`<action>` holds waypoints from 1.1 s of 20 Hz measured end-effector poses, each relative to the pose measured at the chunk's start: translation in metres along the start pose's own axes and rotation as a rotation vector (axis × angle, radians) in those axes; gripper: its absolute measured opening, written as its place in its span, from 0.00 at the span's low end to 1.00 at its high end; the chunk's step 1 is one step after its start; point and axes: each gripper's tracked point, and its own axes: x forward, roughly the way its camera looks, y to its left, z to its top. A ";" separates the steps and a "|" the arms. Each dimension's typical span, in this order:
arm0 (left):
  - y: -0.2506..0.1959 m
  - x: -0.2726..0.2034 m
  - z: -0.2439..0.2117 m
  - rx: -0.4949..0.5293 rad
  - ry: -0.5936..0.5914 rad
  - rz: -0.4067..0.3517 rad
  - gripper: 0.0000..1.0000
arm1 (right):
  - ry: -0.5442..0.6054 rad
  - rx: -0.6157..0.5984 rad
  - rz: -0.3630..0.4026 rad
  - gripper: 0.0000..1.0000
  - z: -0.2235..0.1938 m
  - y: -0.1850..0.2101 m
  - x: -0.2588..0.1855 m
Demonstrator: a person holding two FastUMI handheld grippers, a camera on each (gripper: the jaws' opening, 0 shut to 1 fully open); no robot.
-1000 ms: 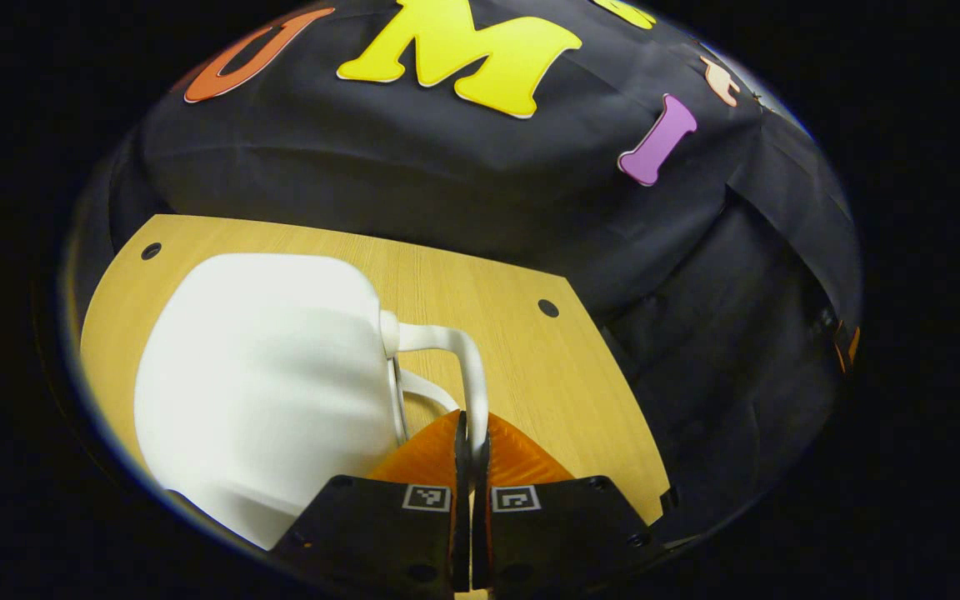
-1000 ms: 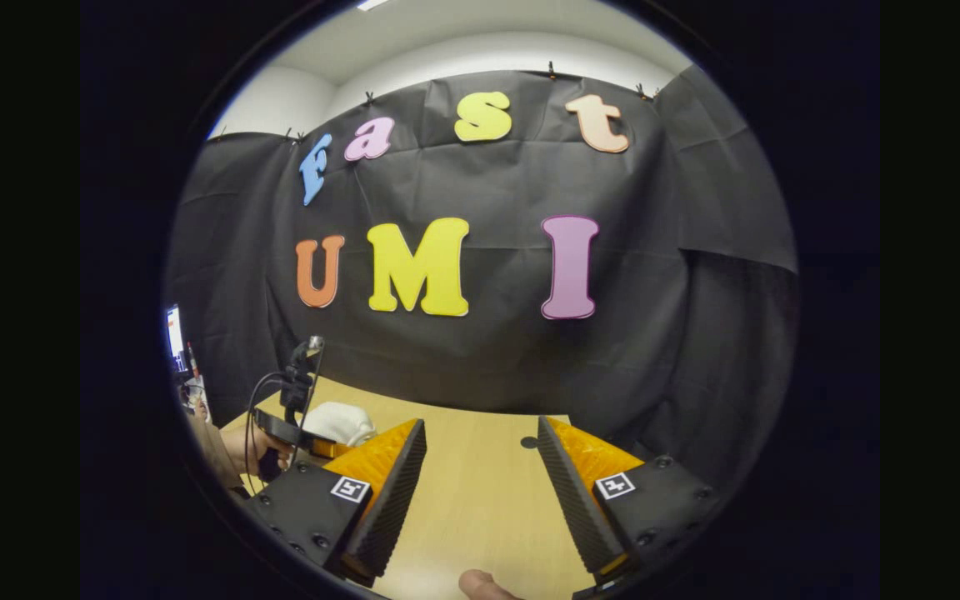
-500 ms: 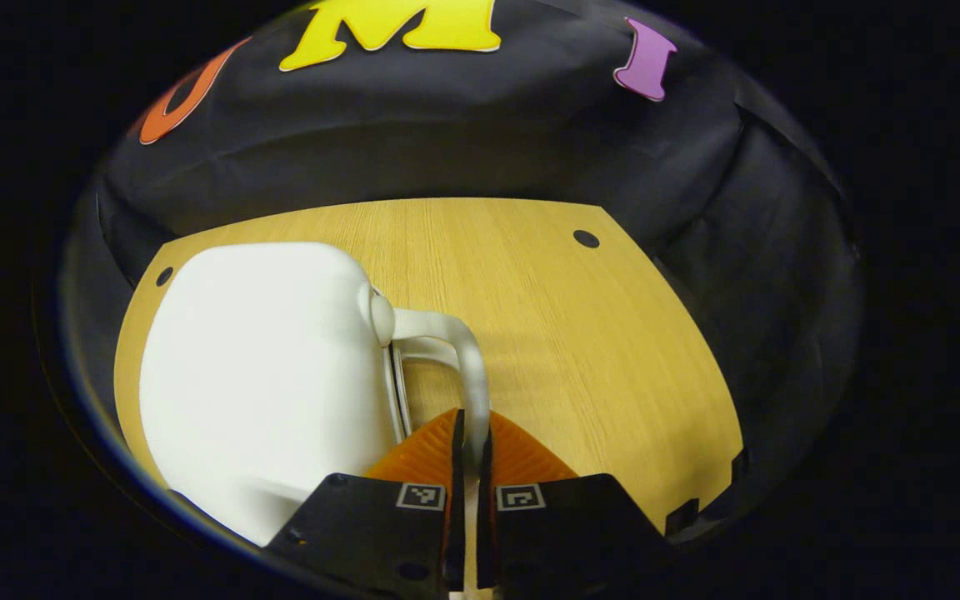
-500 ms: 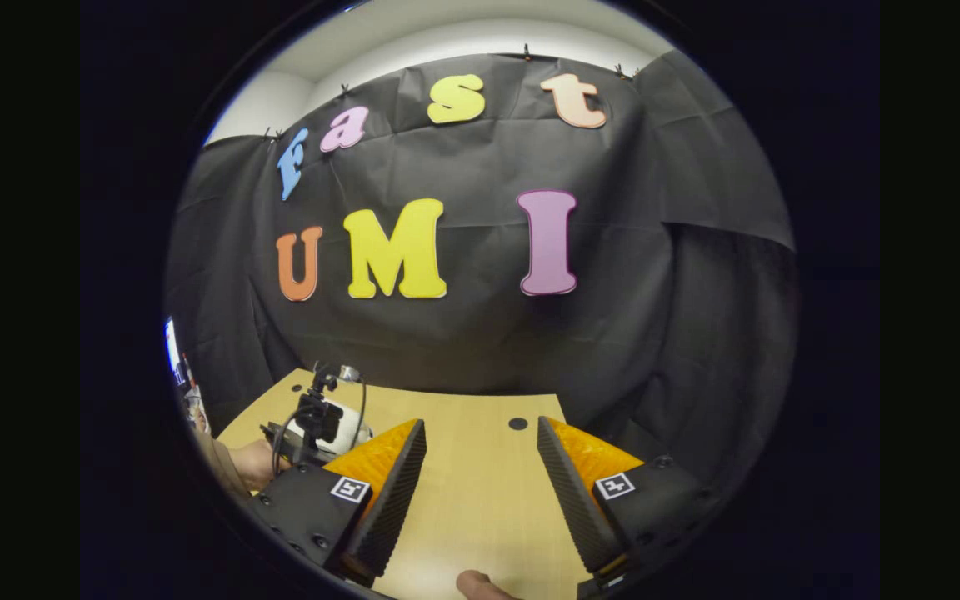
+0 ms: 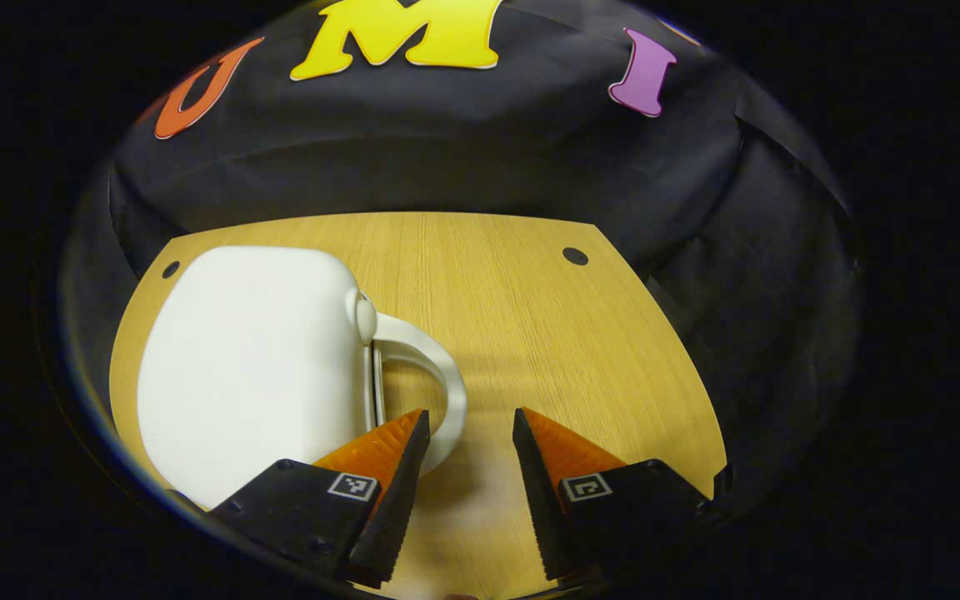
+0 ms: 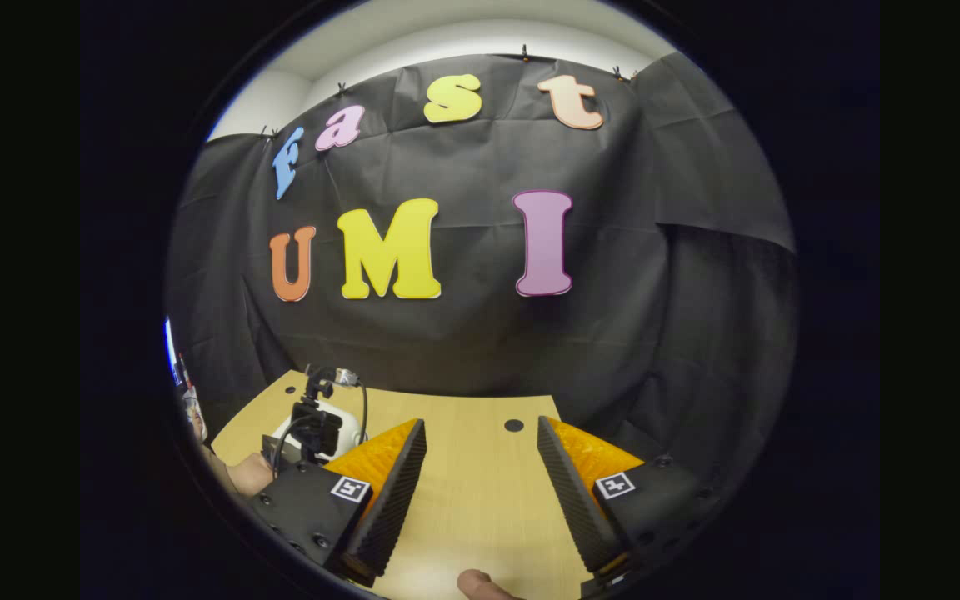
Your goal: First open the suitcase, pack the skin care products into it, and then close the suitcase.
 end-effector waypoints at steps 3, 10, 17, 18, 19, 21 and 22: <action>0.008 -0.047 0.052 0.055 -0.154 0.073 0.77 | -0.027 -0.027 -0.015 0.80 0.009 0.016 0.005; 0.029 -0.156 0.140 0.125 -0.517 0.210 1.00 | -0.083 -0.092 -0.013 0.80 0.033 0.078 0.008; 0.056 -0.253 0.203 0.104 -0.707 0.252 0.99 | -0.167 -0.095 0.004 0.79 0.058 0.138 0.009; 0.057 -0.262 0.205 0.100 -0.731 0.249 0.98 | -0.165 -0.096 0.001 0.79 0.059 0.143 0.010; 0.058 -0.271 0.209 0.093 -0.752 0.246 0.98 | -0.162 -0.098 0.001 0.79 0.060 0.148 0.012; 0.060 -0.282 0.213 0.079 -0.782 0.228 0.99 | -0.162 -0.100 -0.003 0.79 0.066 0.156 0.013; 0.061 -0.285 0.213 0.069 -0.795 0.221 0.99 | -0.164 -0.098 -0.005 0.79 0.069 0.159 0.013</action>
